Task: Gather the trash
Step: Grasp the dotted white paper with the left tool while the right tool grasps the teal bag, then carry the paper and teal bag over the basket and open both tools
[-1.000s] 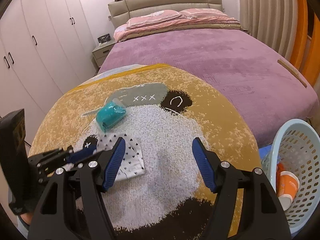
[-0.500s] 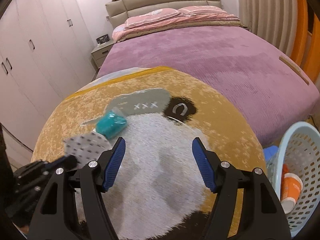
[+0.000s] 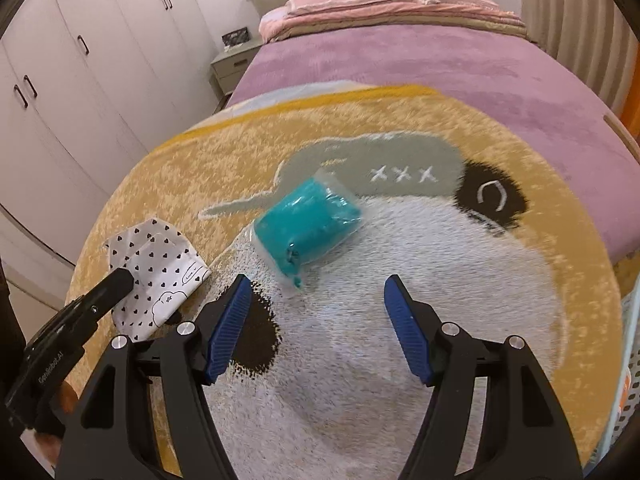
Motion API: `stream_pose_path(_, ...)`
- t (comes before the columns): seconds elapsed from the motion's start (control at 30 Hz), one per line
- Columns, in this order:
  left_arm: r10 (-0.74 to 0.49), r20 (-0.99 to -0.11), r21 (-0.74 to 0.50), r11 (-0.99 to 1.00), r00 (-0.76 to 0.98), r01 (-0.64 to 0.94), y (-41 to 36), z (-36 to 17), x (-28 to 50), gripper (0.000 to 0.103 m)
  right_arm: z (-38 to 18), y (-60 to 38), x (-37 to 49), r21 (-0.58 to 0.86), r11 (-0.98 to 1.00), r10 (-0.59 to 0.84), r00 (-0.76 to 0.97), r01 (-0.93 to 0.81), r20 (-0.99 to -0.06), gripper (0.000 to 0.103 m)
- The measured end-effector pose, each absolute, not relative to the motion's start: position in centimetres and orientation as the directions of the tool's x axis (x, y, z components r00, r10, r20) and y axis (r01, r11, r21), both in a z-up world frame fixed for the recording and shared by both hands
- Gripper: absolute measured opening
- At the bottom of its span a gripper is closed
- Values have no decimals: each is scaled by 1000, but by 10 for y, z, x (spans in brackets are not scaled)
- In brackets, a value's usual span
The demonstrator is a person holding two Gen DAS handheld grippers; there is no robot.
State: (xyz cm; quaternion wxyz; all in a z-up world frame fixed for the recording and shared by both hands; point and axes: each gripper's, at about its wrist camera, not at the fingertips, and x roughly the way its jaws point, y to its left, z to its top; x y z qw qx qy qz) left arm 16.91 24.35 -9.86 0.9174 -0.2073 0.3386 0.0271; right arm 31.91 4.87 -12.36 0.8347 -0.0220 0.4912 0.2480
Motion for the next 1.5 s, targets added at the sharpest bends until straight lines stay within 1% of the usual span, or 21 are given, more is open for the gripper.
stream_pose_path(0.2, -70, -630, -329, 926, 774, -184, 237, -95, 170, 6, -124, 62, 331, 226, 884, 398, 404, -410, -823, 66)
stream_pose_path(0.37, -79, -625, -342, 922, 777, -182, 239, -95, 169, 6, -125, 80, 335, 184, 895, 369, 442, -407, -818, 65)
stream_pose_path(0.4, -79, -623, -343, 922, 778, -181, 239, -95, 168, 6, -125, 82, 335, 171, 900, 358, 455, -401, -815, 63)
stream_pose_path(0.47, -78, -620, -344, 921, 781, -181, 240, -95, 166, 6, -126, 86, 335, 133, 905, 332, 477, -404, -814, 51)
stream_pose_path(0.53, -77, -618, -342, 922, 782, -180, 240, -95, 166, 6, -126, 88, 331, 106, 904, 320, 493, -414, -809, 45)
stream_pose_path(0.63, -71, -610, -325, 931, 789, -168, 236, -92, 163, 6, -122, 83, 324, 97, 902, 320, 502, -420, -804, 44)
stream_pose_path(0.97, -137, -552, -338, 939, 823, -70, 206, -61, 154, 6, -85, 27, 295, 102, 910, 335, 569, -401, -751, 43)
stream_pose_path(1.23, -191, -518, -301, 953, 834, 32, 157, -28, 149, 6, -53, -36, 278, 165, 926, 353, 616, -341, -705, 43)
stream_pose_path(1.5, -273, -510, -255, 954, 816, 160, 94, -12, 156, 6, -38, -109, 266, 200, 951, 308, 666, -236, -680, 43)
